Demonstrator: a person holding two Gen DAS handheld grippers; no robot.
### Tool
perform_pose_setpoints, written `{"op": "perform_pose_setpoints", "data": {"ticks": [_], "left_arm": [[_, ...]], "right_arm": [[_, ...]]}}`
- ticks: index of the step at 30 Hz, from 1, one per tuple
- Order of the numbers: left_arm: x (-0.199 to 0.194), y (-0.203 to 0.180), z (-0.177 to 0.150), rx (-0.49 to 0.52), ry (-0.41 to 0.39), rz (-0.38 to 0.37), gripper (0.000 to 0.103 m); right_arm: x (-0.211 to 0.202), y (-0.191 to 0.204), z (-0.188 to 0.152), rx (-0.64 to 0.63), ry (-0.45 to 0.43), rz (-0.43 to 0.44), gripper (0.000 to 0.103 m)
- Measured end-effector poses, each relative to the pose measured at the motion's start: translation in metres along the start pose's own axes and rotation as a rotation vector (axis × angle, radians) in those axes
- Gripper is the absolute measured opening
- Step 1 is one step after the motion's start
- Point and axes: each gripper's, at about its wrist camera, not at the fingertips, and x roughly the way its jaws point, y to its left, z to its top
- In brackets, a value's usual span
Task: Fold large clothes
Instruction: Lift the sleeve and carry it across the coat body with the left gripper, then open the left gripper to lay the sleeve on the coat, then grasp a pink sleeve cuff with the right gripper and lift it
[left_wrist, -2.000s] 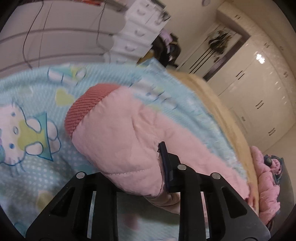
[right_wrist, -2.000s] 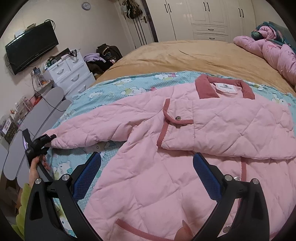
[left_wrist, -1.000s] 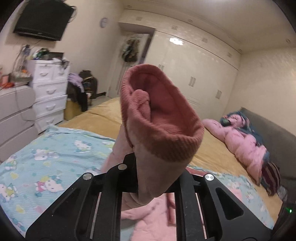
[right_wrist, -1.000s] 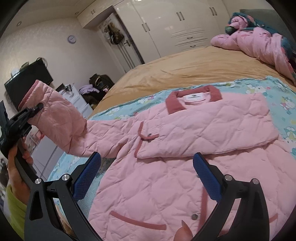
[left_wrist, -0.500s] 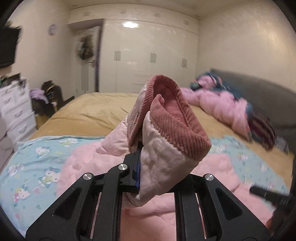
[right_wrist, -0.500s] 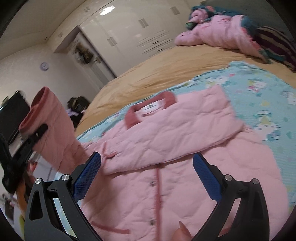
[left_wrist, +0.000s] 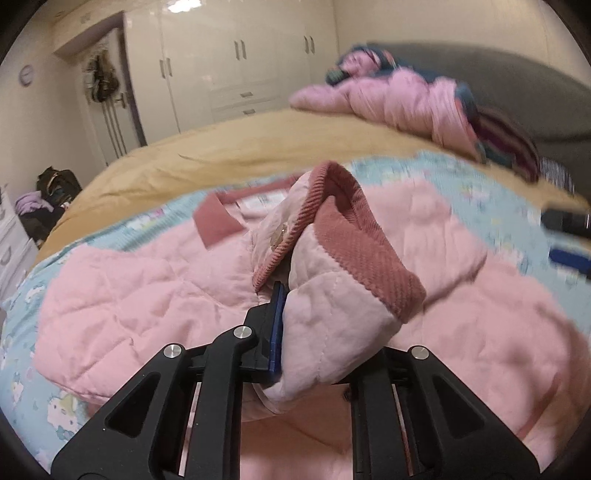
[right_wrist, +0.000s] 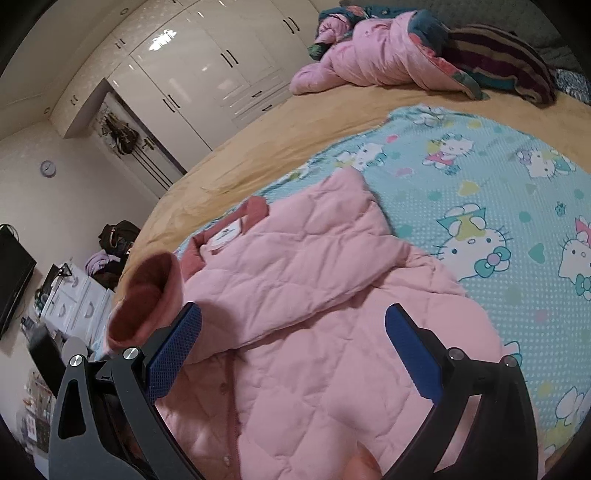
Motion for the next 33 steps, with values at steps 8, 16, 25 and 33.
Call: {"op": "perform_pose_setpoints", "data": {"ticks": [8, 16, 25, 33], "left_arm": [[0.012, -0.019, -0.026, 0.133, 0.093, -0.025, 0.046], [-0.023, 0.007, -0.043, 0.012, 0.136, -0.146, 0.094], [-0.098, 0.124, -0.065, -0.299, 0.032, -0.037, 0.094], [-0.137, 0.201, -0.085, -0.525, -0.02, 0.048, 0.094]], "right_arm": [[0.036, 0.006, -0.007, 0.027, 0.118, 0.092, 0.099], [0.087, 0.036, -0.019, 0.092, 0.301, 0.296, 0.099], [0.133, 0.08, -0.034, 0.105, 0.398, 0.369, 0.099], [0.134, 0.091, -0.048, 0.141, 0.387, 0.348, 0.048]]}}
